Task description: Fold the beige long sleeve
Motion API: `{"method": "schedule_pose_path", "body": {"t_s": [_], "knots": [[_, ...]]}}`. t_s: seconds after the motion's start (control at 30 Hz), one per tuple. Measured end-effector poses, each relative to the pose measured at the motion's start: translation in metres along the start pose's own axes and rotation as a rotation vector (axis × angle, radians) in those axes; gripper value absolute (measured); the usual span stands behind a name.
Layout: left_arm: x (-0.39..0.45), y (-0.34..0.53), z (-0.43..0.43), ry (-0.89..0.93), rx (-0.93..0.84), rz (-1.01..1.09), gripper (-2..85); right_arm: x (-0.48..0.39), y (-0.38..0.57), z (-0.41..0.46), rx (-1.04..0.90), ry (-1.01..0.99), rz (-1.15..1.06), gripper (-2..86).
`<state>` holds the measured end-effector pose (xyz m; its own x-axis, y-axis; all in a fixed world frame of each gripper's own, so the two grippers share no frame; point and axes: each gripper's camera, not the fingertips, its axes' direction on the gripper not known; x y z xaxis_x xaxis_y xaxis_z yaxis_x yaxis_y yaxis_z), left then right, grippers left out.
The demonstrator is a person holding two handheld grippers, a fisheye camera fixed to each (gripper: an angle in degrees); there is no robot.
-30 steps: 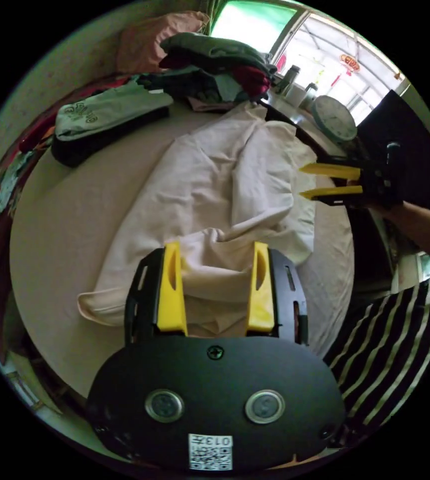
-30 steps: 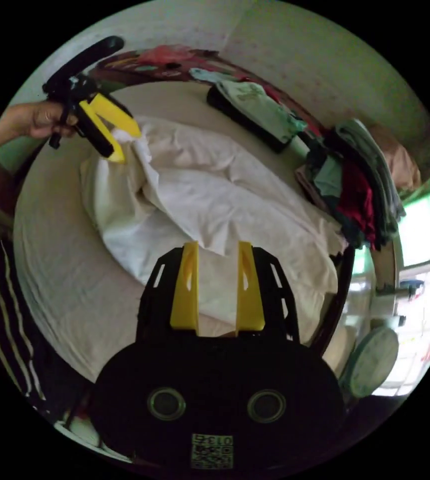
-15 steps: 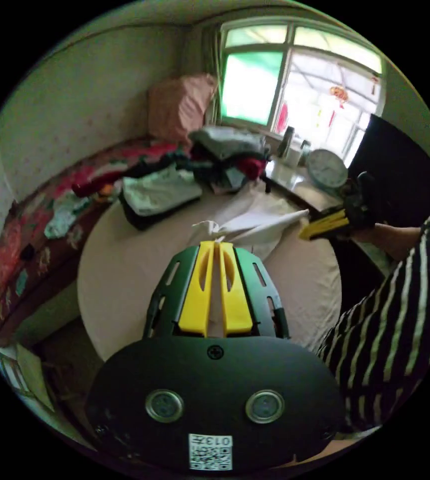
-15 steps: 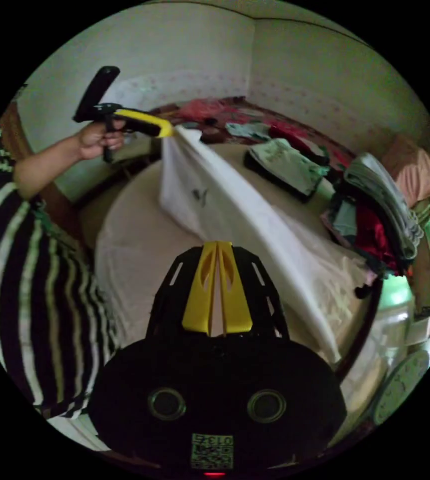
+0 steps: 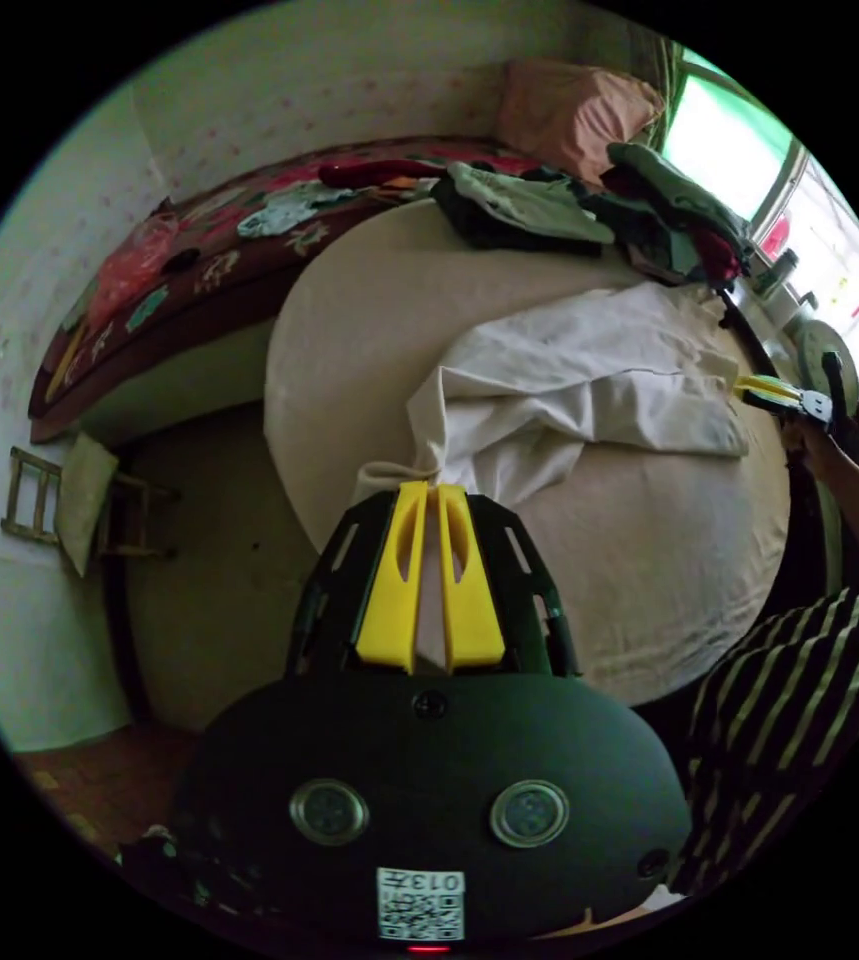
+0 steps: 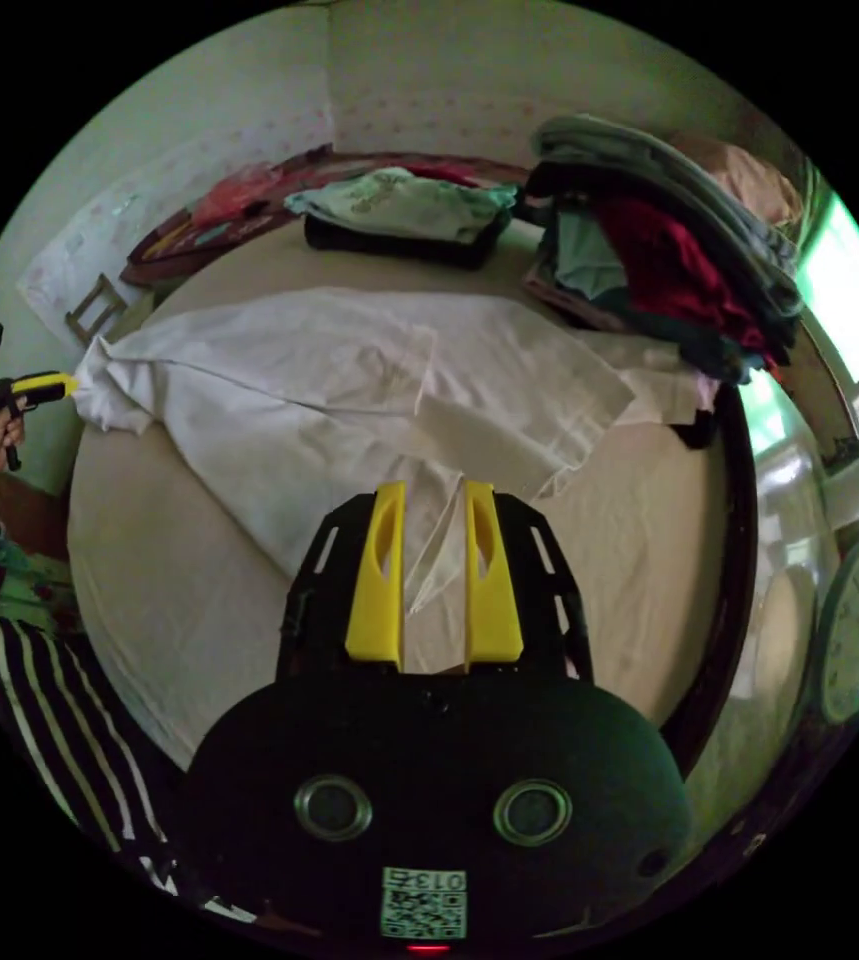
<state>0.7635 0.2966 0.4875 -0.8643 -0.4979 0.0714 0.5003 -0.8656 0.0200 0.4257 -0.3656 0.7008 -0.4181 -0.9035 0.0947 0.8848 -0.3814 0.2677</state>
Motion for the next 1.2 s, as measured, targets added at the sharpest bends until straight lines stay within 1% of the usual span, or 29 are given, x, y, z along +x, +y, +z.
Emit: {"method": "schedule_pose_path", "body": {"t_s": [0.1, 0.13, 0.17, 0.23, 0.3, 0.33, 0.4, 0.43, 0.47, 0.5, 0.53, 0.57, 0.6, 0.67, 0.73, 0.8, 0.83, 0.93, 0.97, 1.0, 1.03, 1.07, 1.1, 1.13, 1.17, 1.2], "knots": [[-0.009, -0.004, -0.012, -0.017, 0.002, -0.020, 0.5, 0.001, -0.016, 0.028, -0.078, 0.010, -0.017, 7.0], [-0.012, -0.005, -0.016, -0.017, 0.007, -0.028, 0.5, -0.002, -0.020, 0.038, -0.148, -0.002, -0.040, 5.2], [-0.018, -0.009, -0.027, -0.017, 0.032, -0.042, 0.5, -0.010, -0.024, 0.035, -0.157, 0.021, -0.096, 3.4], [-0.029, -0.017, -0.050, 0.012, 0.100, -0.056, 0.5, -0.017, -0.031, 0.020, -0.156, 0.055, -0.135, 2.4], [-0.040, -0.040, -0.086, 0.072, 0.211, -0.033, 0.5, -0.012, -0.038, -0.014, -0.049, 0.057, -0.134, 1.9], [-0.041, -0.049, -0.096, 0.081, 0.237, -0.021, 0.5, -0.006, -0.045, -0.041, 0.030, 0.083, -0.117, 1.7], [-0.041, -0.087, -0.147, 0.111, 0.375, 0.040, 0.4, 0.004, -0.058, -0.091, 0.173, 0.162, -0.103, 1.4], [-0.040, -0.096, -0.163, 0.121, 0.423, 0.056, 0.4, 0.010, -0.065, -0.131, 0.285, 0.227, -0.092, 1.3], [-0.037, -0.111, -0.198, 0.159, 0.528, 0.087, 0.4, 0.016, -0.070, -0.174, 0.393, 0.296, -0.068, 1.2], [-0.033, -0.122, -0.235, 0.183, 0.637, 0.108, 0.4, 0.019, -0.072, -0.196, 0.446, 0.320, -0.054, 1.2], [-0.031, -0.125, -0.254, 0.187, 0.693, 0.117, 0.4, 0.025, -0.070, -0.240, 0.565, 0.359, -0.022, 1.1], [-0.027, -0.124, -0.290, 0.197, 0.805, 0.146, 0.4, 0.029, -0.063, -0.282, 0.687, 0.391, 0.021, 1.1], [-0.022, -0.118, -0.321, 0.204, 0.909, 0.188, 0.4, 0.031, -0.057, -0.301, 0.744, 0.405, 0.041, 1.0], [-0.016, -0.104, -0.352, 0.175, 0.995, 0.237, 0.5, 0.031, -0.030, -0.355, 0.890, 0.444, 0.077, 1.0], [-0.014, -0.085, -0.366, 0.165, 1.021, 0.275, 0.5, 0.025, -0.003, -0.374, 0.954, 0.473, 0.092, 1.0], [-0.013, -0.057, -0.360, 0.161, 0.981, 0.332, 0.6, 0.015, 0.027, -0.375, 0.994, 0.481, 0.102, 1.1], [-0.014, -0.050, -0.354, 0.161, 0.955, 0.335, 0.6, 0.009, 0.043, -0.366, 0.963, 0.467, 0.103, 1.1], [-0.023, -0.019, -0.305, 0.206, 0.788, 0.306, 0.6, -0.010, 0.071, -0.317, 0.748, 0.418, 0.089, 1.2], [-0.026, -0.010, -0.275, 0.217, 0.692, 0.279, 0.6, -0.016, 0.081, -0.287, 0.657, 0.366, 0.107, 1.2], [-0.028, -0.001, -0.240, 0.212, 0.587, 0.254, 0.6, -0.020, 0.085, -0.271, 0.607, 0.341, 0.114, 1.2], [-0.029, 0.003, -0.221, 0.209, 0.533, 0.240, 0.6, -0.030, 0.093, -0.236, 0.506, 0.326, 0.105, 1.3], [-0.028, 0.011, -0.183, 0.204, 0.420, 0.222, 0.6, -0.041, 0.100, -0.200, 0.412, 0.334, 0.096, 1.3], [-0.026, 0.017, -0.143, 0.198, 0.303, 0.223, 0.6, -0.046, 0.102, -0.181, 0.356, 0.327, 0.102, 1.3], [-0.025, 0.019, -0.124, 0.196, 0.238, 0.208, 0.6, -0.054, 0.106, -0.146, 0.241, 0.308, 0.105, 1.3], [-0.022, 0.024, -0.091, 0.198, 0.133, 0.198, 0.5, -0.061, 0.110, -0.115, 0.151, 0.295, 0.106, 1.3], [-0.016, 0.027, -0.065, 0.214, 0.062, 0.223, 0.5, -0.064, 0.111, -0.101, 0.107, 0.287, 0.115, 1.3]]}}
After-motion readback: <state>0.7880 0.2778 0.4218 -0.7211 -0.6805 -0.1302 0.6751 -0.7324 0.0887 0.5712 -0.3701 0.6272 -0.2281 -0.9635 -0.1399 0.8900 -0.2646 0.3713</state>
